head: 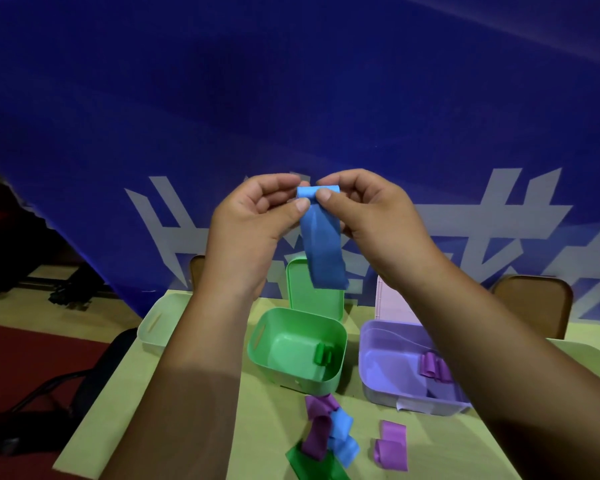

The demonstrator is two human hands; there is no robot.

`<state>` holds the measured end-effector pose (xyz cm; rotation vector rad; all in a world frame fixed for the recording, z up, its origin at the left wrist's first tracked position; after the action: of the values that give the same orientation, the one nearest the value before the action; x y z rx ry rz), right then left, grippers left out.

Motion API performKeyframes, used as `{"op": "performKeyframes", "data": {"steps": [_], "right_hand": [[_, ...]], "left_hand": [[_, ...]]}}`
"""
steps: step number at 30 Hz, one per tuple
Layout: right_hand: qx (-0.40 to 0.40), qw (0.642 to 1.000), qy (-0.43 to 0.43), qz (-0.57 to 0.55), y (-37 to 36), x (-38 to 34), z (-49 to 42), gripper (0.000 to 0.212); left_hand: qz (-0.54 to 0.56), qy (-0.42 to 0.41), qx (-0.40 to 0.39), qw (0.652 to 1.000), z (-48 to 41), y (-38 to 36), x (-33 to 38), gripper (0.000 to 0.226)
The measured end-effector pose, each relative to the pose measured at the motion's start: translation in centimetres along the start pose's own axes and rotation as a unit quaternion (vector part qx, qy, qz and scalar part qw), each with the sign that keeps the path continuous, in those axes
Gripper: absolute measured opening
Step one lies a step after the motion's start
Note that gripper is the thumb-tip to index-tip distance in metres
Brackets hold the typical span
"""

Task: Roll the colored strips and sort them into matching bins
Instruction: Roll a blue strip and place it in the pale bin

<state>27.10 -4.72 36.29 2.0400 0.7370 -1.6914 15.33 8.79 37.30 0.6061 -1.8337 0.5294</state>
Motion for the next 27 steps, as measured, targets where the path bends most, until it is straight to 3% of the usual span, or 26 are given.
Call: {"op": "performKeyframes", "data": {"steps": [6, 11, 19, 27], "right_hand": [[-0.002, 1.0, 0.004, 0.008, 0.3, -0.1, 0.4, 0.017], [-0.011, 1.0, 0.007, 0.011, 0.2, 0.1, 0.6, 0.022], [0.003, 1.0, -0.016, 0.019, 0.3, 0.6, 0.4, 0.014], [0.01, 1.0, 0.009, 0.028, 0.5, 0.2, 0.5, 0.01]], "left_hand": [[-0.002, 0.049, -0.003, 0.999, 0.6, -0.2, -0.9, 0.024], [-0.032, 0.039, 0.009, 0.999, 0.4, 0.1, -0.9, 0.019], [-0.044, 0.008, -0.002, 0.999, 0.4, 0.2, -0.4, 0.029], [-0.002, 0.053, -0.009, 0.999, 0.9, 0.1, -1.3, 0.027]]}}
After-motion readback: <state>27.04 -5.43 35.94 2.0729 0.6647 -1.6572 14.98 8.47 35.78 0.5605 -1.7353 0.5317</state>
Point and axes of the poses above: each hand's wrist, its own z-axis away from the middle knuckle, its own y-axis out of the back of the hand, x = y × z, the point moved 10 cm from there along -z, towards the middle knuckle, and after that the axes turned 4 degrees about -y, right-handed, at the moved point
